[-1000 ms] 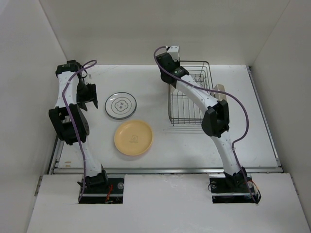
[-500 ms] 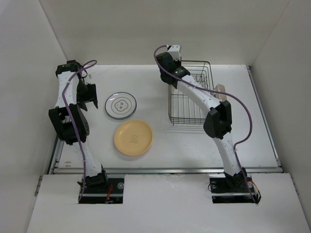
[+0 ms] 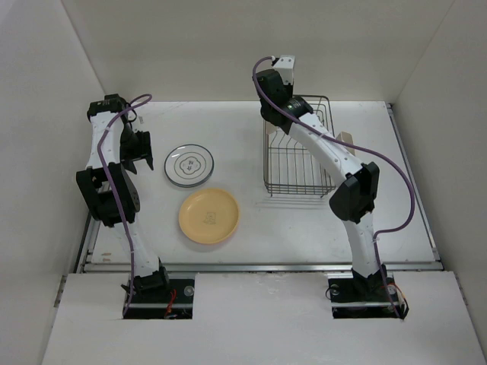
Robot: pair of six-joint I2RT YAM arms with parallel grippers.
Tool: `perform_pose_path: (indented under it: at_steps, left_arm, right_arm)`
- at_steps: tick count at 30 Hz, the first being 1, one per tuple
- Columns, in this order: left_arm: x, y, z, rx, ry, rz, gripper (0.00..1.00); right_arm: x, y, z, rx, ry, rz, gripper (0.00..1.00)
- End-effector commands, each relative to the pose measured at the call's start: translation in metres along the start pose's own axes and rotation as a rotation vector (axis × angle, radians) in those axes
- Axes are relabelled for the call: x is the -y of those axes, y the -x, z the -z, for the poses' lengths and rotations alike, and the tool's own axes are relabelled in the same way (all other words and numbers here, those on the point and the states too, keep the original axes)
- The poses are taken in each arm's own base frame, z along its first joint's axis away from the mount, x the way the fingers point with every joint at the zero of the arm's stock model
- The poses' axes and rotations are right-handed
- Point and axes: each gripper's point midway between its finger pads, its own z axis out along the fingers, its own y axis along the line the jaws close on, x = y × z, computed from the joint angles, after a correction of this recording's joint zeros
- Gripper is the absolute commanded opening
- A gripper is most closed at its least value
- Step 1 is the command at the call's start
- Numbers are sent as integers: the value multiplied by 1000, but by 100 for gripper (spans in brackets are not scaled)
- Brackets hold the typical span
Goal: Unload the plates from the dish rack
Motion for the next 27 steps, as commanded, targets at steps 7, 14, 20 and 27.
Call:
perform_pose_path:
  at_steps: [7, 14, 20, 27]
  left_arm:
    - [-1, -6, 24, 45, 9, -1, 52]
    - [-1, -6, 24, 45, 9, 8, 52]
    - [-4, -4, 27, 63, 28, 7, 52]
    - [-5, -8, 29, 63, 37, 7, 52]
  right_arm:
    - [34, 47, 28, 67, -31, -95, 0]
    - [-1, 73, 88, 108, 282, -88, 0]
    - [-89, 24, 167, -14, 936, 48, 0]
    - [-148, -110, 233, -410, 1480, 229, 0]
